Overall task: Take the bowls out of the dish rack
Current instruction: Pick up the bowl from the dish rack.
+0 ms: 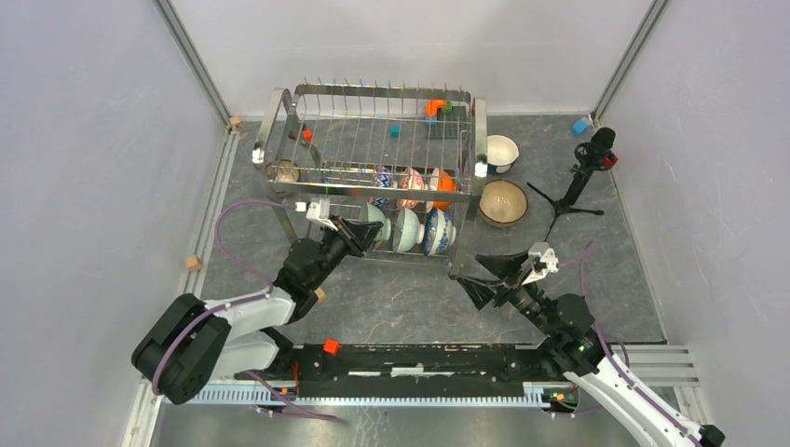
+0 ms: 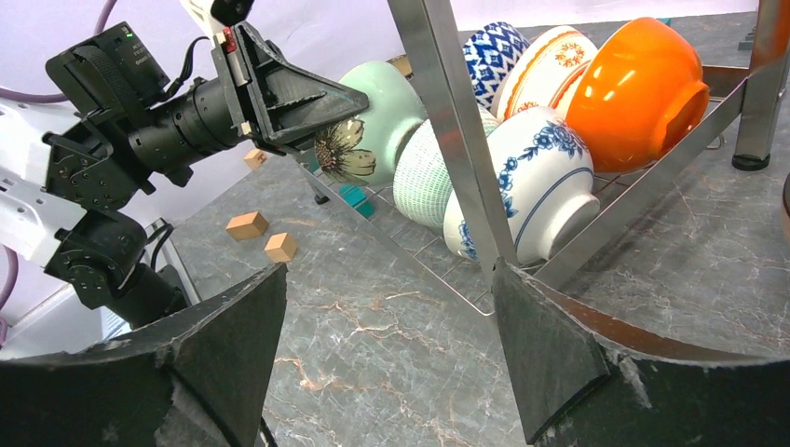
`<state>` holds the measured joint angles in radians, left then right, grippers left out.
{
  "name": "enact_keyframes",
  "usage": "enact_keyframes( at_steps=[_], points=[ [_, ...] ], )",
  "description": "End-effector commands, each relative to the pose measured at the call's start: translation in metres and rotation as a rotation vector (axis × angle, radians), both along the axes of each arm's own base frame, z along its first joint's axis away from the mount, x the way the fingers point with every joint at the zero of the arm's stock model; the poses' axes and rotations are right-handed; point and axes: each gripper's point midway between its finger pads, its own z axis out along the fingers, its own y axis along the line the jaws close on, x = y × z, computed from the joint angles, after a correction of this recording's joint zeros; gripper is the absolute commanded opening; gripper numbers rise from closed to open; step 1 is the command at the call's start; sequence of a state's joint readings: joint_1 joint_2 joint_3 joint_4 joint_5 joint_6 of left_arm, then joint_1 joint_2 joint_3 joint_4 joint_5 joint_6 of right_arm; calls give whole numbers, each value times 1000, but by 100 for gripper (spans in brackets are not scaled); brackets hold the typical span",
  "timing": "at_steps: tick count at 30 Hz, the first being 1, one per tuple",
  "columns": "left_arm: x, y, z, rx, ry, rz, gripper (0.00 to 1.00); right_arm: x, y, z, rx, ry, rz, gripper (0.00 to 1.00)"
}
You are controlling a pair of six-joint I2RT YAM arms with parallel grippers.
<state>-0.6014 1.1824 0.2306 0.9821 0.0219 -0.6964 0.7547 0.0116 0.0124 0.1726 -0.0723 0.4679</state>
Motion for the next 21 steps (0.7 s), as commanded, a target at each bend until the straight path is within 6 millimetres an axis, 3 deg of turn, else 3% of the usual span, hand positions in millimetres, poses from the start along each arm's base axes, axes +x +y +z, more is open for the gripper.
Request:
enact_keyframes(
  at_steps=[1,9,21],
  points=[
    [1,-1,55,-139,-87,-15,2,1,6,-54,-47,53,20,86],
    [-8,-4,71,-190,-86,-58,2,0,7,-51,-39,47,28,87],
    [-48,7,74,-230,-13,-125,2,-2,3,-45,-168,47,29,94]
  ],
)
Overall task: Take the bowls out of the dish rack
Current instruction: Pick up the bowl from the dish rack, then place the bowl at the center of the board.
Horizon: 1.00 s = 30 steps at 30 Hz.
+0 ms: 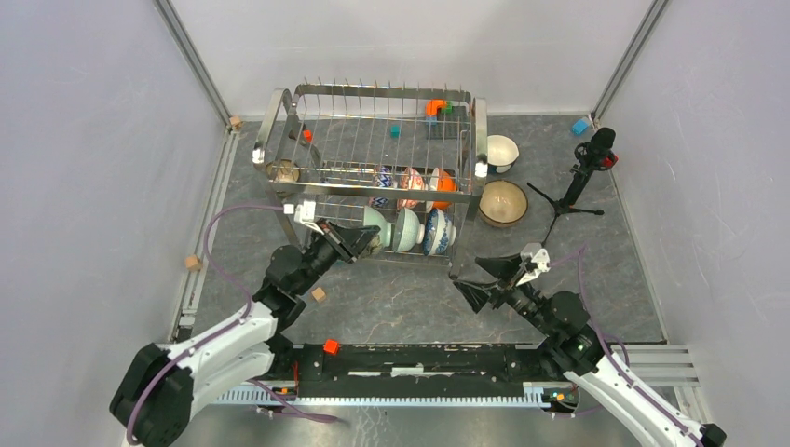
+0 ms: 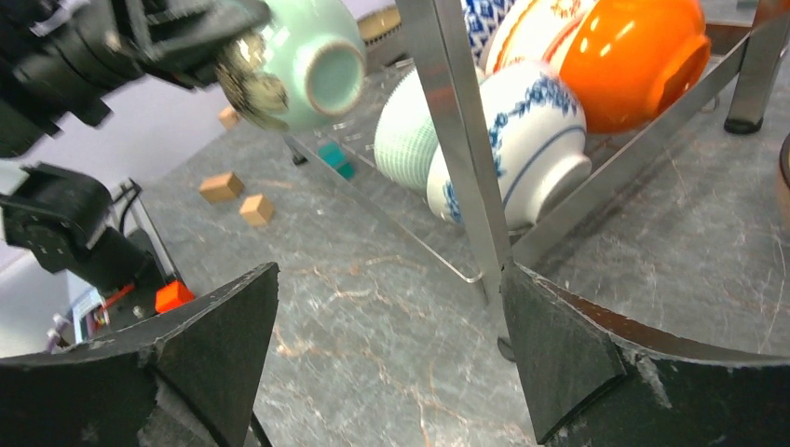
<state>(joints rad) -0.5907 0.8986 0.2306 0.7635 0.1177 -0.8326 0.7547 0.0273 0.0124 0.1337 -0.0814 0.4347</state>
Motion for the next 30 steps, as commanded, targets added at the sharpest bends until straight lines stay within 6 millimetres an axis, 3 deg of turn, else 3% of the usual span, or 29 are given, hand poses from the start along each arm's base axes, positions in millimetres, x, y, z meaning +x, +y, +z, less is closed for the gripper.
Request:
enact_keyframes(
  at_steps=[1,11,13,18,25,30],
  points=[
    [-17,7,33,-93,-38,-28,2,-4,2,-19,-103,16,31,94],
    [-57,8,11,68,81,-122,2,-23,11,-8,-166,45,157,94],
    [-68,5,14,127,71,-143,2,-26,12,-6,-182,55,173,94],
    [-101,-8,18,350,3,-197,2,-33,16,-7,-234,97,226,93],
    [-133,-36,-3,635,-85,-312,2,-37,20,-20,-258,182,254,90],
    [-149,-44,-15,867,-249,-371,2,-34,17,-21,-273,212,226,89]
  ],
)
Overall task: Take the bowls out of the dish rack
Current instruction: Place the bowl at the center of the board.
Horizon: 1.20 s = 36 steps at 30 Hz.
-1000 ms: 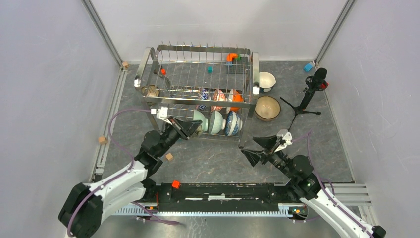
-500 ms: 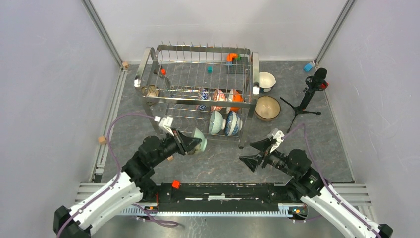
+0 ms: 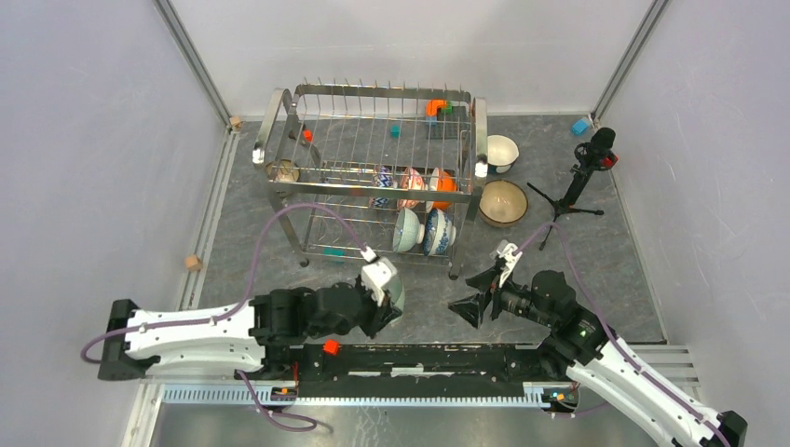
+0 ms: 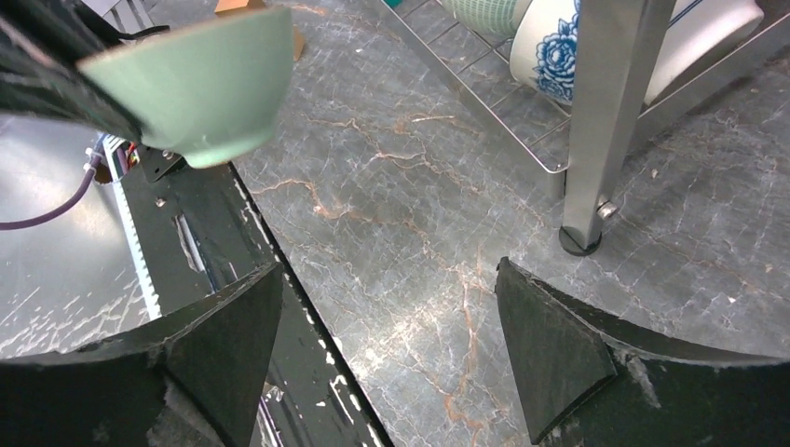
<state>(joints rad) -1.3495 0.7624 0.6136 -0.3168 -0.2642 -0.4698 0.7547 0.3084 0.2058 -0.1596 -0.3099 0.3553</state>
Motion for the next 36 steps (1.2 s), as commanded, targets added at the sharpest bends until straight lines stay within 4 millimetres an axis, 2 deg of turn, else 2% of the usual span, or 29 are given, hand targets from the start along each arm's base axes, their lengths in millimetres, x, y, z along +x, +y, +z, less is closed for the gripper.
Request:
enact_keyframes(
  at_steps=[1,6,11,19,28,36],
  points=[
    [6,1,21,123,-262,-64,2,2,0,19,13,-6,-16,89],
    [-4,-2,6,241,-385,-219,2,5,-1,9,-37,83,-47,84],
    [-28,-11,-17,345,-499,-433,2,2,5,8,-20,136,-30,81],
    [-33,-22,-37,404,-650,-547,2,-2,13,-2,7,207,-16,76],
    [-45,-46,-80,524,-746,-719,2,-5,18,-5,-19,222,-34,73],
    [-51,-72,-81,527,-833,-775,2,-13,29,-19,-139,234,-35,70]
  ],
)
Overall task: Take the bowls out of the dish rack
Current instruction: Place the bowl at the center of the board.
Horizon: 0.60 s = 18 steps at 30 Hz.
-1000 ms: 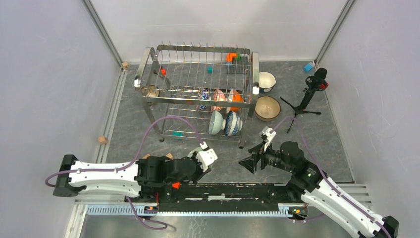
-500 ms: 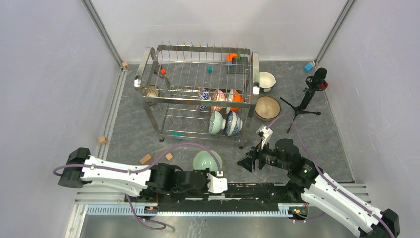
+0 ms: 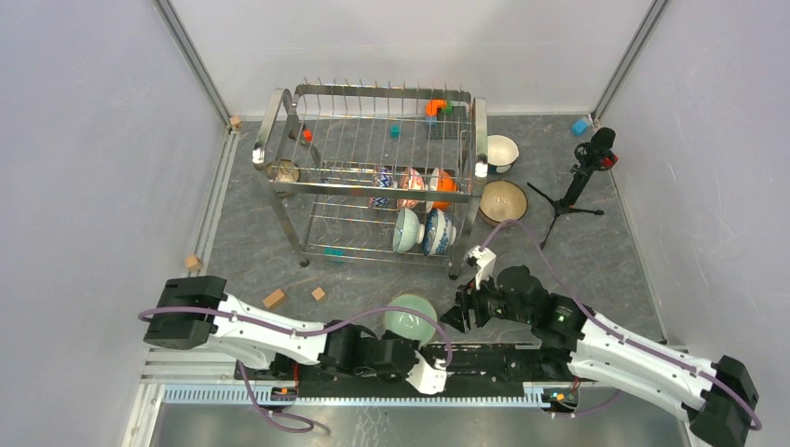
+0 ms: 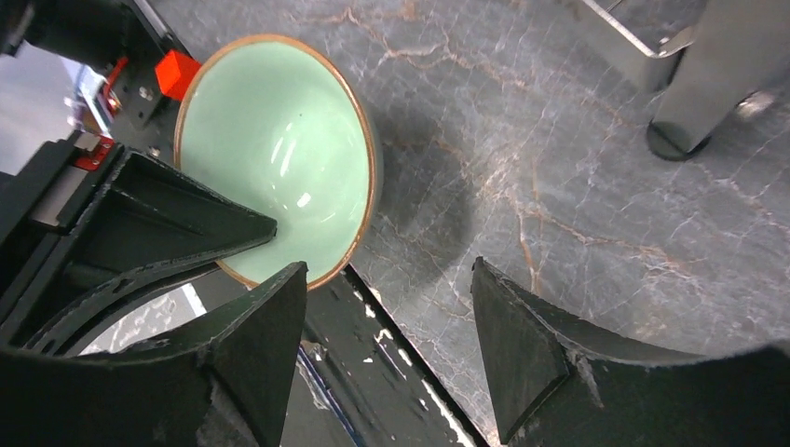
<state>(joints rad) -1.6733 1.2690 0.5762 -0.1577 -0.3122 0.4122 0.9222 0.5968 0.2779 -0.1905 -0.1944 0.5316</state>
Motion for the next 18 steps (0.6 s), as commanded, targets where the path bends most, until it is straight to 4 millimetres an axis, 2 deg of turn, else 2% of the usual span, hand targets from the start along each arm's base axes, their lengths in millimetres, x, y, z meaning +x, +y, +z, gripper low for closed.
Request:
enact_keyframes(
  at_steps=[1,7,12,18],
  points=[
    [-1,-45,39,-154,-77,-85,2,7,12,17,-17,-49,-27,70],
    [-7,-54,33,-171,-49,-100,2,-2,22,13,-20,-43,-2,70],
    [-11,-59,36,-198,-29,-102,2,-8,26,1,-54,-26,9,66],
    [-13,-60,43,-236,-6,-95,2,-5,23,-10,-97,-27,-24,59]
  ],
)
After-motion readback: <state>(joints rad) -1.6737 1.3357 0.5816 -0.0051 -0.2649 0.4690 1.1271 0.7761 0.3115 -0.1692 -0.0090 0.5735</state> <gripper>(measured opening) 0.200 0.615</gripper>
